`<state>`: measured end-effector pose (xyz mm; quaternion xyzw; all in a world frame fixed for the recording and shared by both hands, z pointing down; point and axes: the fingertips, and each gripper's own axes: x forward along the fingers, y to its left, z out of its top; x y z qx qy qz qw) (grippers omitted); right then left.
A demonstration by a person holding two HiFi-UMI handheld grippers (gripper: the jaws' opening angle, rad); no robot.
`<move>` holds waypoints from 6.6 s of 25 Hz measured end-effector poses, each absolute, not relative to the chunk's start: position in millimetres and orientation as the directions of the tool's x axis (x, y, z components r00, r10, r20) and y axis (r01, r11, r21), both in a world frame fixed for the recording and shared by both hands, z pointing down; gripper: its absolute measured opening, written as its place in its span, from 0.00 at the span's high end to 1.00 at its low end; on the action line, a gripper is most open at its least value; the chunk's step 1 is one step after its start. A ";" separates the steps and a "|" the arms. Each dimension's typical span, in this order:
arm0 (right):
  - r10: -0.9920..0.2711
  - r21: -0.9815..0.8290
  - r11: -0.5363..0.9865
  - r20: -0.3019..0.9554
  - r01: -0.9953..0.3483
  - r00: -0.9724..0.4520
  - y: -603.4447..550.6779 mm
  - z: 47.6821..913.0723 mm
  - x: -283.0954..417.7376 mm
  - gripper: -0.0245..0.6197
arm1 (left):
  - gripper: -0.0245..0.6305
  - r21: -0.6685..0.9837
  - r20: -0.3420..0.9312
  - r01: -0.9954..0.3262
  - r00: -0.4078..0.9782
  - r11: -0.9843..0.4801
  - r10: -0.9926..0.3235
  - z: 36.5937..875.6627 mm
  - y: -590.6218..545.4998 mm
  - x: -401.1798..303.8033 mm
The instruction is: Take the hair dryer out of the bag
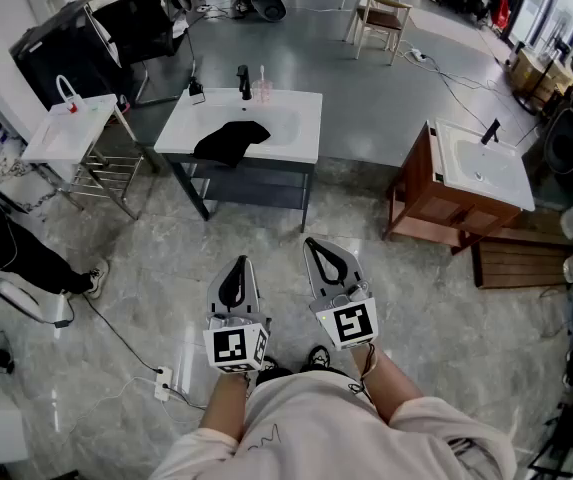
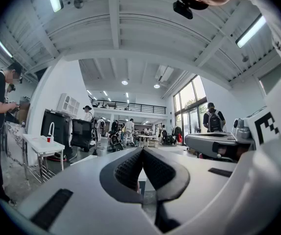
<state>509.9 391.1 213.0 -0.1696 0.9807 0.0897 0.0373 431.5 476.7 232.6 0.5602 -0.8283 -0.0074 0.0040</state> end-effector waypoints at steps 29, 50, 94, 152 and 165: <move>-0.283 0.154 0.946 -0.040 -0.286 -0.958 396.6 233.7 502.1 0.94 | 0.93 0.022 0.044 -0.957 -0.289 0.290 -0.956 255.0 483.0 435.2; -0.260 0.187 0.951 0.049 -0.247 -0.964 429.4 267.9 380.3 0.89 | 0.86 0.086 0.107 -0.955 -0.273 0.282 -0.956 295.4 509.5 313.7; -0.185 0.067 0.983 0.400 -0.173 -0.898 170.8 405.7 87.3 0.88 | 0.87 0.054 0.436 -0.953 -0.246 0.299 -0.866 418.7 241.7 16.1; -0.197 -0.221 0.909 0.521 -0.354 -0.830 121.8 511.9 -39.2 0.88 | 0.91 0.019 0.807 -0.852 0.322 -0.523 -0.495 539.2 -5.6 -55.1; -0.156 -0.309 0.890 0.486 -0.336 -0.860 82.9 505.5 -38.8 0.88 | 0.91 0.130 0.871 -0.813 0.367 -0.568 -0.326 559.6 -62.6 -13.5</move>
